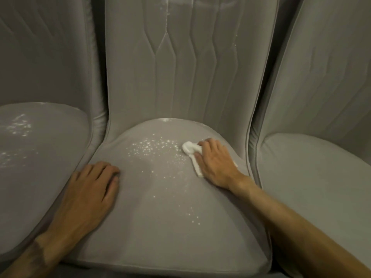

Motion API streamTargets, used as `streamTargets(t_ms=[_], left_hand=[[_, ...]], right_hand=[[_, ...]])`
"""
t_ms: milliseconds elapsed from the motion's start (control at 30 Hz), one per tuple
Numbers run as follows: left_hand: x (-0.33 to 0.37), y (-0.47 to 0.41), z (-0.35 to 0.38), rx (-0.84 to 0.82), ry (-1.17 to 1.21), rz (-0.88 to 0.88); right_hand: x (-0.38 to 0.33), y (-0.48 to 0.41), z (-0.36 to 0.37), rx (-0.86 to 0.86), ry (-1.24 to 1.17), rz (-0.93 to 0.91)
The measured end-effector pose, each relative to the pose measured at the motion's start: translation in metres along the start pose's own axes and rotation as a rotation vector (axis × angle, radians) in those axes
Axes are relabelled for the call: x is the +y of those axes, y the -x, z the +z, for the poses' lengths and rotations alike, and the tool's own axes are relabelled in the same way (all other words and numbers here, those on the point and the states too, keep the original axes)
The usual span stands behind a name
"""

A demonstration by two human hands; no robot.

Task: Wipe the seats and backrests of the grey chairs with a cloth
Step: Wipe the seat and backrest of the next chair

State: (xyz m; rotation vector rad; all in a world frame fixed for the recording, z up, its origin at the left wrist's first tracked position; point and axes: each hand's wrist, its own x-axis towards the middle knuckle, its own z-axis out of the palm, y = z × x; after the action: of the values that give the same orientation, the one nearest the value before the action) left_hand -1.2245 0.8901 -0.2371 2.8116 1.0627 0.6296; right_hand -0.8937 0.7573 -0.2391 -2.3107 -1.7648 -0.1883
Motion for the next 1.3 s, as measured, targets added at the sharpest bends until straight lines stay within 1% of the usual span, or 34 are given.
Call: streamTargets(t_ms=[33,100,133,233,333,433,500,600,667,700,767,833,867,933,967,1000,1067,1133,1167,1200,1233,1300], left_hand=[[0.0,0.0,0.001,0.001,0.001,0.007],[0.0,0.001,0.002,0.007,0.003,0.014],[0.0,0.001,0.002,0.012,0.003,0.013],[-0.002,0.001,0.005,0.01,-0.013,0.028],[-0.003,0.003,0.007,0.017,-0.025,0.028],[-0.003,0.004,0.005,-0.025,-0.026,0.012],[0.0,0.004,0.003,-0.046,-0.028,-0.003],[0.001,0.002,0.001,-0.051,-0.026,-0.006],[-0.001,0.001,0.004,-0.046,-0.027,-0.002],[-0.002,0.002,0.006,-0.043,-0.032,0.005],[-0.004,0.003,0.009,-0.026,-0.042,0.019],[-0.007,0.004,0.013,-0.022,-0.048,0.036],[-0.008,0.004,0.015,-0.016,-0.046,0.036],[-0.009,0.004,0.016,0.003,-0.039,0.032],[-0.01,0.004,0.017,0.01,-0.036,0.034],[-0.01,0.004,0.017,0.016,-0.031,0.036],[-0.009,0.003,0.015,0.031,-0.026,0.04],[-0.007,0.003,0.012,0.029,-0.028,0.039],[-0.006,0.003,0.011,0.027,-0.03,0.036],[-0.006,0.003,0.011,0.026,-0.032,0.036],[-0.007,0.004,0.01,0.028,-0.031,0.041],[-0.005,0.004,0.009,0.04,-0.019,0.045]], right_hand=[[0.011,-0.007,-0.004,-0.001,0.028,0.055],[0.028,-0.018,-0.01,-0.011,0.089,0.229],[0.027,-0.021,-0.009,-0.005,0.109,0.263],[0.009,-0.014,-0.003,0.028,0.063,0.177],[0.013,-0.004,-0.003,-0.001,-0.038,0.102],[0.022,-0.021,-0.01,-0.031,-0.122,0.127],[0.014,-0.027,-0.014,-0.029,-0.179,0.15],[0.0,-0.015,-0.019,-0.098,-0.309,0.041],[0.008,-0.014,-0.024,-0.131,-0.37,-0.007],[0.016,-0.02,-0.025,-0.127,-0.376,0.006],[0.025,-0.038,-0.025,-0.098,-0.331,0.093],[0.015,-0.044,-0.017,-0.077,-0.306,0.135],[0.003,-0.04,-0.013,-0.072,-0.331,0.102],[-0.02,-0.022,-0.009,-0.106,-0.389,-0.027],[-0.021,-0.014,-0.011,-0.125,-0.401,-0.081],[-0.016,-0.012,-0.015,-0.142,-0.411,-0.098],[0.001,-0.019,-0.024,-0.148,-0.388,-0.029],[0.014,-0.033,-0.027,-0.129,-0.344,0.163],[0.011,-0.04,-0.025,-0.115,-0.322,0.236],[-0.002,-0.044,-0.022,-0.105,-0.319,0.249],[-0.019,-0.045,-0.016,-0.103,-0.338,0.21],[-0.054,-0.037,-0.001,-0.135,-0.373,0.033]])
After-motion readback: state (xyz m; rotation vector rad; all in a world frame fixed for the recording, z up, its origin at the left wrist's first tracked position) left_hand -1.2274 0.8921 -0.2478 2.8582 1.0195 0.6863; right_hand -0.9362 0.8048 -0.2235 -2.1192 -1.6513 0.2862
